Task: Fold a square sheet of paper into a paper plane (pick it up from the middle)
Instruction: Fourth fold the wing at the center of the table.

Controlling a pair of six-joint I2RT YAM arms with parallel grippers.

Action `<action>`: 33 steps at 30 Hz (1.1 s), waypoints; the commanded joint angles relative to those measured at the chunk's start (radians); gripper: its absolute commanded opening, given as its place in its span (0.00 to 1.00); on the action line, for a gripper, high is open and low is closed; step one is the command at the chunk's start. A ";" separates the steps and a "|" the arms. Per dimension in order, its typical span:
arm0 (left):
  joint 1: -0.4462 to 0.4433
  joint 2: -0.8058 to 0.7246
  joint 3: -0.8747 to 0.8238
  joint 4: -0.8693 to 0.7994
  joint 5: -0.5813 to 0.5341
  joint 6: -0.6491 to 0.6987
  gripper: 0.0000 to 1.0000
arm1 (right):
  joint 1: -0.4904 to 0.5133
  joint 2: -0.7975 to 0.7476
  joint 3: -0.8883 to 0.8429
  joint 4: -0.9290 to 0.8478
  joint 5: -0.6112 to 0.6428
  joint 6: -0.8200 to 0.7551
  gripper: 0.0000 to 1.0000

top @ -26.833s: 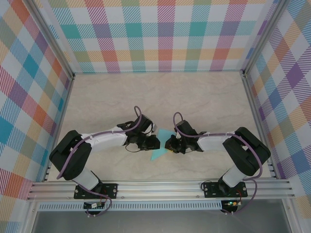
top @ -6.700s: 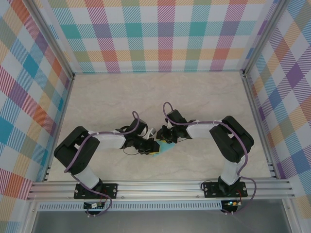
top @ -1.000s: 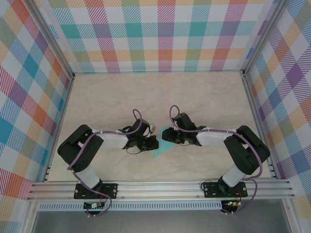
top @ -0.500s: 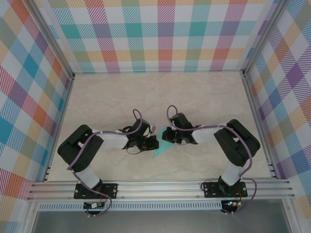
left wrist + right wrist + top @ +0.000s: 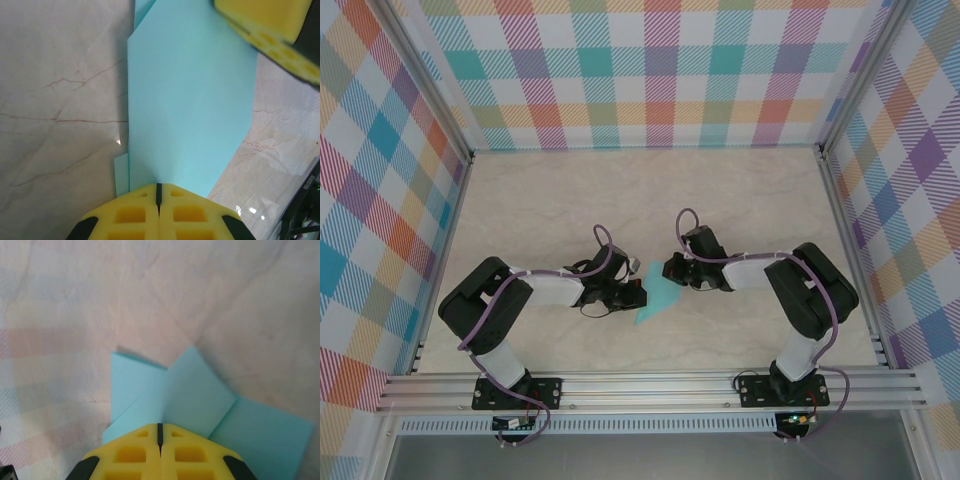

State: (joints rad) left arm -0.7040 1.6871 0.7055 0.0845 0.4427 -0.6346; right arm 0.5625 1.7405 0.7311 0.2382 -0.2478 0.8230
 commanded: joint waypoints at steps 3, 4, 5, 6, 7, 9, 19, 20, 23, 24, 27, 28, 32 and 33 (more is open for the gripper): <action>0.001 0.054 -0.054 -0.196 -0.139 0.029 0.00 | -0.050 0.017 -0.023 0.088 -0.025 -0.038 0.00; 0.000 0.054 -0.054 -0.195 -0.137 0.029 0.00 | -0.059 0.019 -0.022 0.093 -0.029 -0.043 0.00; 0.000 0.054 -0.054 -0.195 -0.138 0.030 0.00 | -0.068 0.021 -0.021 0.095 -0.033 -0.047 0.00; 0.001 0.054 -0.054 -0.197 -0.138 0.031 0.00 | -0.077 0.024 -0.021 0.098 -0.034 -0.049 0.00; 0.000 0.054 -0.054 -0.197 -0.139 0.031 0.00 | -0.084 0.030 -0.021 0.099 -0.038 -0.051 0.00; 0.000 0.052 -0.055 -0.197 -0.139 0.031 0.00 | -0.099 0.040 -0.018 0.102 -0.049 -0.051 0.00; 0.001 0.036 -0.058 -0.214 -0.145 0.035 0.00 | -0.083 -0.040 0.000 0.066 -0.099 -0.038 0.00; 0.000 0.033 -0.060 -0.215 -0.146 0.036 0.00 | -0.066 -0.050 0.003 0.063 -0.097 -0.040 0.00; 0.001 0.034 -0.057 -0.221 -0.150 0.041 0.00 | -0.001 -0.055 0.012 0.049 -0.076 -0.038 0.00; 0.000 0.034 -0.056 -0.221 -0.148 0.041 0.00 | 0.019 -0.049 0.007 0.058 -0.068 -0.033 0.00; 0.001 0.035 -0.057 -0.215 -0.147 0.034 0.00 | 0.056 -0.013 -0.020 0.107 -0.049 -0.005 0.00; 0.000 0.035 -0.055 -0.214 -0.147 0.033 0.00 | 0.061 0.000 -0.035 0.133 -0.044 0.005 0.00; 0.000 0.034 -0.054 -0.218 -0.147 0.035 0.00 | 0.063 0.026 -0.068 0.158 -0.015 0.018 0.00; 0.001 0.034 -0.054 -0.219 -0.147 0.036 0.00 | 0.063 0.025 -0.070 0.151 -0.004 0.010 0.00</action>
State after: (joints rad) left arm -0.7055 1.6817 0.7048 0.0807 0.4328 -0.6239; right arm 0.6292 1.7470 0.6819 0.3592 -0.2890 0.8268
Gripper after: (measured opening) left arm 0.045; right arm 0.045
